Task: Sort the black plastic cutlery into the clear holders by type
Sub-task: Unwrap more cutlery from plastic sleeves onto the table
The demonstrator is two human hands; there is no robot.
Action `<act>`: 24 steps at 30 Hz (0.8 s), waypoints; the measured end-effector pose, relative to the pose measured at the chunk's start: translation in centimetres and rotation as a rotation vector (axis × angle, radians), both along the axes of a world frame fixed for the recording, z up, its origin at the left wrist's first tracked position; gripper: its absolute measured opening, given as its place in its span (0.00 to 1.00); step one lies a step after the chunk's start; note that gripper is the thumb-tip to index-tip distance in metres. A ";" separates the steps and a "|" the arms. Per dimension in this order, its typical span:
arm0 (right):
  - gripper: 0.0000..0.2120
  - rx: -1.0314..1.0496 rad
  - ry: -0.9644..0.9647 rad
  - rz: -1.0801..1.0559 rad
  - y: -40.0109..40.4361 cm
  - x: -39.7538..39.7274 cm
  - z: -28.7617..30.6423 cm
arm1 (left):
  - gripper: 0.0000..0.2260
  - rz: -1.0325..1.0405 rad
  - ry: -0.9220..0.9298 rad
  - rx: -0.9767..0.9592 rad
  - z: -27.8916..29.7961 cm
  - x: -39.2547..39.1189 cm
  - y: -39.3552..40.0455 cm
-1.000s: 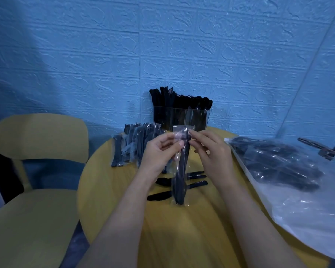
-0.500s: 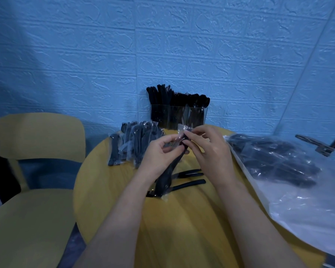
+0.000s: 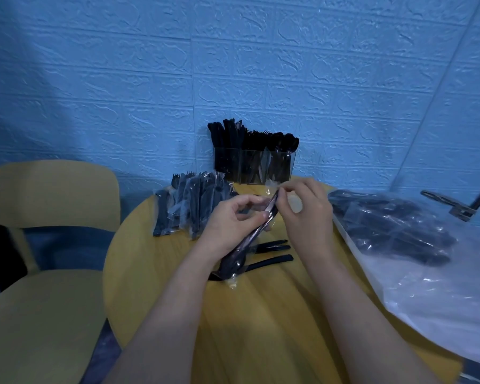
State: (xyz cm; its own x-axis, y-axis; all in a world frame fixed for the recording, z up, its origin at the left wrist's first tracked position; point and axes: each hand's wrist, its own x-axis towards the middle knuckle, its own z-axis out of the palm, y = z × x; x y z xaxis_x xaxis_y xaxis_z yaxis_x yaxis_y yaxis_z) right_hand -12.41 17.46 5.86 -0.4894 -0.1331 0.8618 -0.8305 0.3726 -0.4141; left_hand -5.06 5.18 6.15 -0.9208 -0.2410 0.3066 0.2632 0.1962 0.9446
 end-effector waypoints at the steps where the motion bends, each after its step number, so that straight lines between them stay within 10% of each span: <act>1: 0.04 -0.011 -0.038 -0.004 0.1 0.0 0.1 | 0.09 -0.013 -0.016 0.005 0.1 0.1 0.0; 9: 0.05 -0.197 -0.467 0.059 0.9 -0.7 0.8 | 0.09 -0.017 -0.056 -0.079 -0.2 0.2 -0.9; 13: 0.02 -0.268 -0.337 0.015 1.0 -0.3 1.2 | 0.08 0.034 -0.089 -0.054 -0.3 0.2 -1.3; 24: 0.06 0.063 -0.570 0.279 0.1 -0.6 0.5 | 0.09 0.059 -0.074 -0.131 -0.5 0.1 -1.9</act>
State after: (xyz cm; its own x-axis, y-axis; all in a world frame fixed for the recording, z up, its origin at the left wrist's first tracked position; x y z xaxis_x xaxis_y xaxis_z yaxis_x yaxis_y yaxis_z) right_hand -13.02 17.58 6.32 -0.8085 -0.3635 0.4628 -0.5556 0.2122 -0.8039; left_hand -5.00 3.27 5.64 -0.9275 -0.2573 0.2711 0.1785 0.3323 0.9261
